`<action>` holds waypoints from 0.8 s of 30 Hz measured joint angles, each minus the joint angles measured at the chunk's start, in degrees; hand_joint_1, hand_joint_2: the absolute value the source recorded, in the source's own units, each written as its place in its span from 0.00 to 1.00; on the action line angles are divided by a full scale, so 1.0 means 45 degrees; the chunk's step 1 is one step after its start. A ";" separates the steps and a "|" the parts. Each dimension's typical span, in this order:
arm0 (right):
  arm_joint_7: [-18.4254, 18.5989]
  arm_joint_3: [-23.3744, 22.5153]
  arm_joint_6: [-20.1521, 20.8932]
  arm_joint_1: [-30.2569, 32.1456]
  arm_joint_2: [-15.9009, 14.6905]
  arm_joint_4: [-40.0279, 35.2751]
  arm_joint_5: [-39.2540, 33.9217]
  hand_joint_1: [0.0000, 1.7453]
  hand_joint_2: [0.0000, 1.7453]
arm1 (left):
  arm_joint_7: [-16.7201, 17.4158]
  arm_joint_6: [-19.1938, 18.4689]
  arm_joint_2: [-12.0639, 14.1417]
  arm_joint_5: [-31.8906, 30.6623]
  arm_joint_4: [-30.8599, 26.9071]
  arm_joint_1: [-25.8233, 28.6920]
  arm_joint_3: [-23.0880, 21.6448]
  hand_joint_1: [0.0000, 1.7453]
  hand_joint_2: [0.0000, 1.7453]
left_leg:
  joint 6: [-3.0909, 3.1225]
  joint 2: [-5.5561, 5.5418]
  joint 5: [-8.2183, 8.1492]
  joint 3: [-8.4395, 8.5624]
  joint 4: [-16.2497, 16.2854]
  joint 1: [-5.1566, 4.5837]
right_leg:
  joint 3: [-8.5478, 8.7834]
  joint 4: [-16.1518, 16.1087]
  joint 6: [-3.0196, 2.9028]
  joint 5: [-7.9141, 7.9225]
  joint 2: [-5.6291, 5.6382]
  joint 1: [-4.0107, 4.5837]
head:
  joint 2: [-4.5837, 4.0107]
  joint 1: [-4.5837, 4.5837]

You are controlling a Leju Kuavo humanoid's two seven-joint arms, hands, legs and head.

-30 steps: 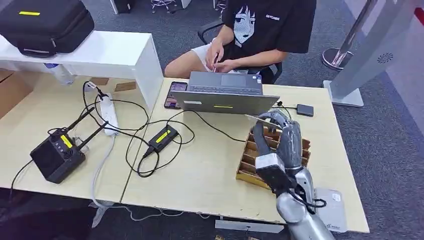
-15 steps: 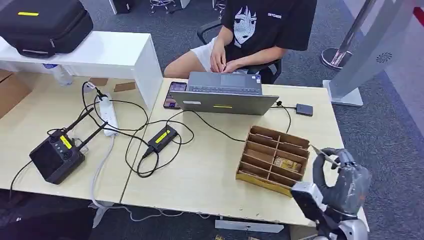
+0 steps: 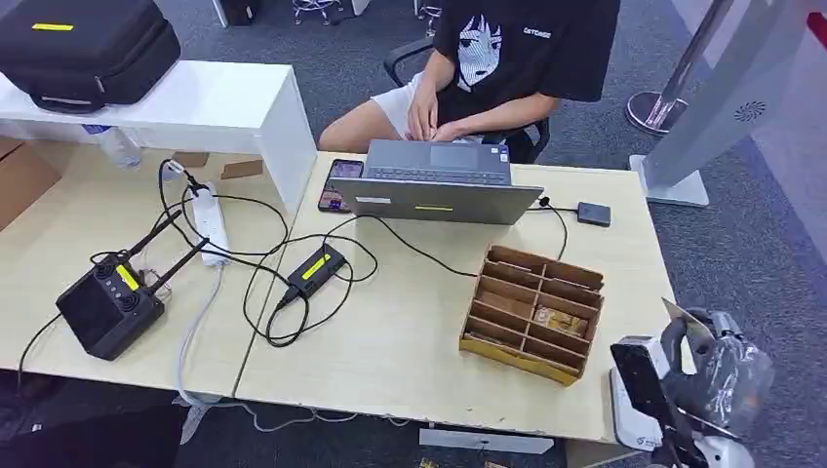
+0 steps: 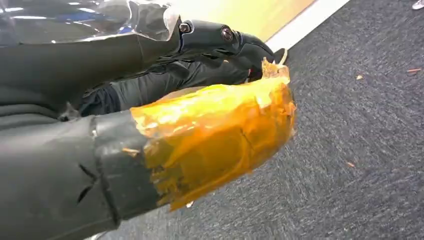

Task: Pass the card to the sensor for recognition and then transmit it.

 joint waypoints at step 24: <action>0.2102 0.1594 0.5235 0.0420 -0.2206 0.1102 0.1018 1.00 1.00 | -0.0161 0.0000 -0.0005 0.0194 0.0005 -0.0002 0.0000 0.00 0.00 | 0.0001 -0.0001 0.0000 0.0000 0.0003 -0.0004 | 0.0003 -0.0001 0.0003 0.0001 -0.0001 -0.0003 | 0.0000 0.0000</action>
